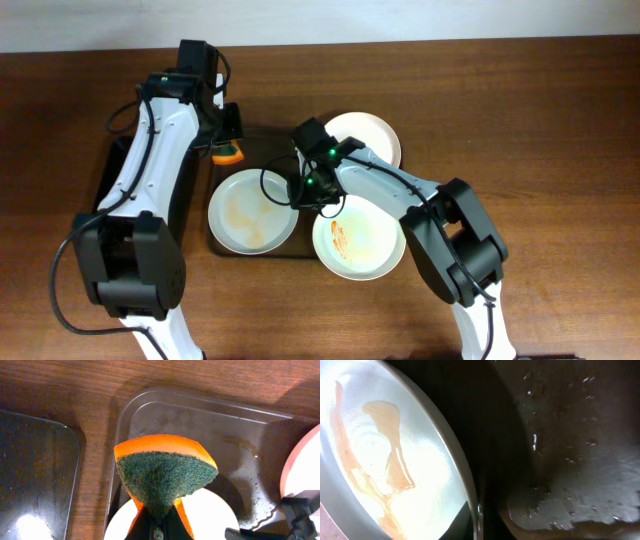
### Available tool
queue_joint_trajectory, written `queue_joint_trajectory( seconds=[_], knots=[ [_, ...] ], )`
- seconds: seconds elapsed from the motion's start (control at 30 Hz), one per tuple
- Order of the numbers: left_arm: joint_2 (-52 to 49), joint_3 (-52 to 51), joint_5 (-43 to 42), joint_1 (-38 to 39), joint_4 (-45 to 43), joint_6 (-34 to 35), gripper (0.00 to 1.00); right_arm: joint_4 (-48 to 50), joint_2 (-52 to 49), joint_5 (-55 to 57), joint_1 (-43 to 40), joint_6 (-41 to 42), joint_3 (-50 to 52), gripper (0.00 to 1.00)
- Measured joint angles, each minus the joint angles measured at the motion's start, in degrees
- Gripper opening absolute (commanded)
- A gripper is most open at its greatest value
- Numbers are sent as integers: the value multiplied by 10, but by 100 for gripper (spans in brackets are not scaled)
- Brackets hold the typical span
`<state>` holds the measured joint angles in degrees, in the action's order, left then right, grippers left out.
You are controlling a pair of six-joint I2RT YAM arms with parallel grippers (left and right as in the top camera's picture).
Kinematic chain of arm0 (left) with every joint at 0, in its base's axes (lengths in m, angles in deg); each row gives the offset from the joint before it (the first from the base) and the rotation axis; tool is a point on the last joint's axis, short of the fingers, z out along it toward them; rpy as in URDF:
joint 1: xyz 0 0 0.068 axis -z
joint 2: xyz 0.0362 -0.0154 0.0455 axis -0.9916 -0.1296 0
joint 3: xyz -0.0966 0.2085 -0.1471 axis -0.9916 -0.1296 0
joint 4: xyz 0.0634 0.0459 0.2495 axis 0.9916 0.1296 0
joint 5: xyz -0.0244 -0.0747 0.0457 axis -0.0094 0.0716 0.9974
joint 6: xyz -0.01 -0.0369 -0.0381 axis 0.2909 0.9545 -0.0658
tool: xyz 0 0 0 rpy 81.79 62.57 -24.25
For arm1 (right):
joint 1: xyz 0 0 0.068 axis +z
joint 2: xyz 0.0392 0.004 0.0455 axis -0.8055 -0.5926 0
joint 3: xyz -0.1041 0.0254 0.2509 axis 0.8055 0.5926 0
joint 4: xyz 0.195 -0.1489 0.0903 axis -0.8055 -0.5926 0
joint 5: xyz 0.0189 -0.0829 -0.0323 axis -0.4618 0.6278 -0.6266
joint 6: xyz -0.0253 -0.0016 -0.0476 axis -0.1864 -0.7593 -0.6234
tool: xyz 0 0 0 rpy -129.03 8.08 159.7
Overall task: Clean dirty plates on tray and stack at the side
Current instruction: 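Lift the cleaned plate with the right gripper and place it right of tray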
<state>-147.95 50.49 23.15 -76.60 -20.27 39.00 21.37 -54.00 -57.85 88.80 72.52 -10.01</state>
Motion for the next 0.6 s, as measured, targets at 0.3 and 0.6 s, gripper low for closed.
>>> queue_joint_trajectory(
  seconds=[0.3,0.6],
  knots=[
    [0,0,15,0,-8,-5,0,-40,22,-16,-30,-25,1,4],
    [-26,0,17,0,-27,-5,0,-140,222,412,-21,-78,1,4]
  ],
)
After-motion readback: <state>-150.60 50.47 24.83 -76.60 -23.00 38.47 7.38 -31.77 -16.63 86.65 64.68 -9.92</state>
